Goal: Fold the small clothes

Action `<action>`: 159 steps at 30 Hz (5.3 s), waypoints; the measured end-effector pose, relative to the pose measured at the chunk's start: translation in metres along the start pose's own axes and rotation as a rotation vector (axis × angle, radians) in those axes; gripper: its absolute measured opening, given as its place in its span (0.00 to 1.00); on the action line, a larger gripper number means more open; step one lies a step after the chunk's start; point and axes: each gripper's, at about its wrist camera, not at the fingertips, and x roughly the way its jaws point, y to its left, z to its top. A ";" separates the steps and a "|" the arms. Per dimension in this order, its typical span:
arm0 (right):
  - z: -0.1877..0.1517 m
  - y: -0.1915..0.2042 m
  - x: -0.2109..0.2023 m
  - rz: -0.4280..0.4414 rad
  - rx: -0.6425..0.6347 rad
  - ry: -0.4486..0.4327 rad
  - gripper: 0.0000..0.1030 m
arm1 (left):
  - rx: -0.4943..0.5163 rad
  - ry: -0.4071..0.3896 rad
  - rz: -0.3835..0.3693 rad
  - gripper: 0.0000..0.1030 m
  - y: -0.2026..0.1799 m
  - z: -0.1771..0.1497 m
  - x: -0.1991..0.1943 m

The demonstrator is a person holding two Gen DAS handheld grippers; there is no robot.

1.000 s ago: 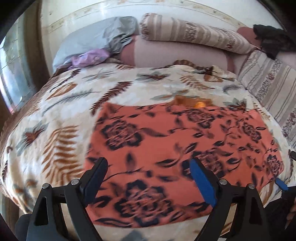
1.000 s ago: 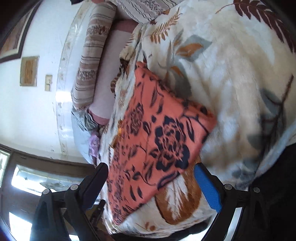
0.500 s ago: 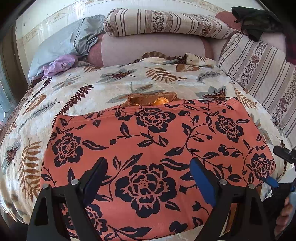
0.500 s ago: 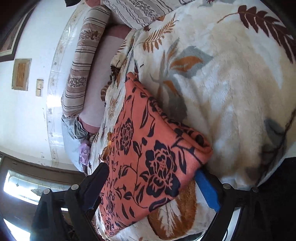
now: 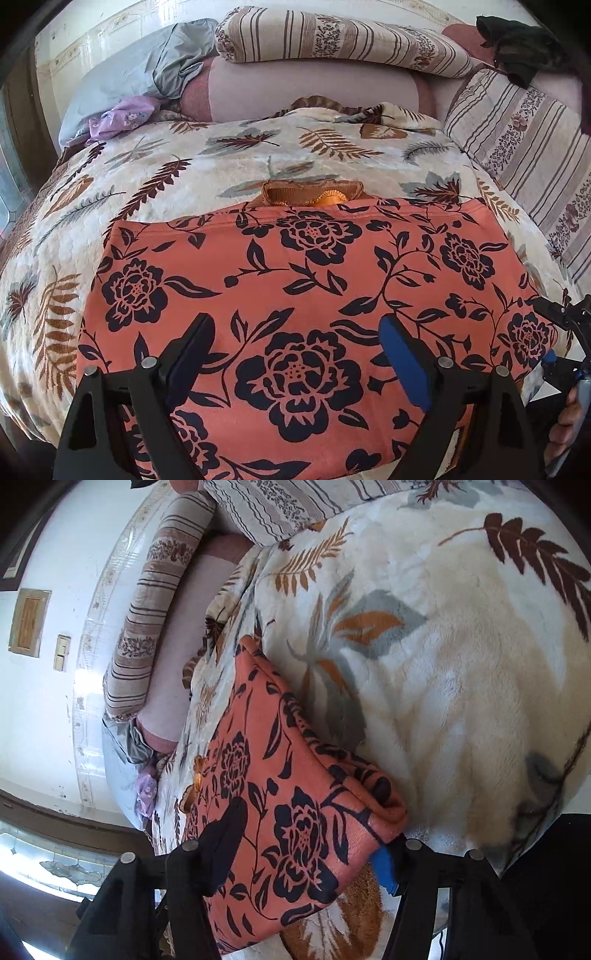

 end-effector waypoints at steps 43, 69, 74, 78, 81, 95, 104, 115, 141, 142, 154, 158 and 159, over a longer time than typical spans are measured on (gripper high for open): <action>0.006 0.063 0.029 -0.354 -0.345 0.035 0.15 | 0.076 0.081 -0.017 0.94 0.011 -0.021 0.038; -0.241 0.305 0.071 -0.069 -1.125 0.116 0.13 | -0.756 -0.243 0.009 0.92 0.290 -0.072 -0.035; -0.304 0.269 0.134 -0.148 -1.220 0.356 0.17 | -0.755 -0.251 -0.017 0.92 0.293 -0.076 -0.055; -0.310 0.244 0.122 -0.032 -1.201 0.304 0.42 | -0.727 -0.264 -0.055 0.92 0.291 -0.079 -0.063; -0.298 0.237 0.102 0.032 -1.114 0.331 0.85 | -0.674 -0.237 -0.106 0.92 0.281 -0.071 -0.059; -0.218 0.179 0.019 0.129 -0.806 0.200 0.85 | -0.340 0.156 -0.160 0.54 0.161 -0.049 -0.026; -0.204 0.171 0.014 0.164 -0.770 0.183 0.85 | -0.261 0.013 -0.103 0.14 0.154 -0.031 -0.082; -0.180 0.203 0.018 0.202 -0.748 0.181 0.85 | -0.341 0.164 -0.123 0.19 0.180 -0.075 -0.029; -0.109 0.192 0.065 0.426 -0.403 0.441 0.92 | -0.304 0.092 -0.016 0.75 0.178 -0.023 0.021; -0.098 0.196 0.072 0.457 -0.360 0.460 0.92 | -0.305 0.091 -0.020 0.75 0.179 -0.023 0.022; -0.088 0.222 0.166 0.295 -0.282 0.606 0.91 | -0.288 0.056 -0.042 0.78 0.182 -0.026 0.024; -0.084 0.240 0.194 0.319 -0.283 0.627 0.91 | -0.290 0.054 -0.050 0.78 0.182 -0.026 0.025; -0.084 0.236 0.211 0.261 -0.280 0.637 0.91 | -0.291 0.053 -0.055 0.78 0.183 -0.026 0.025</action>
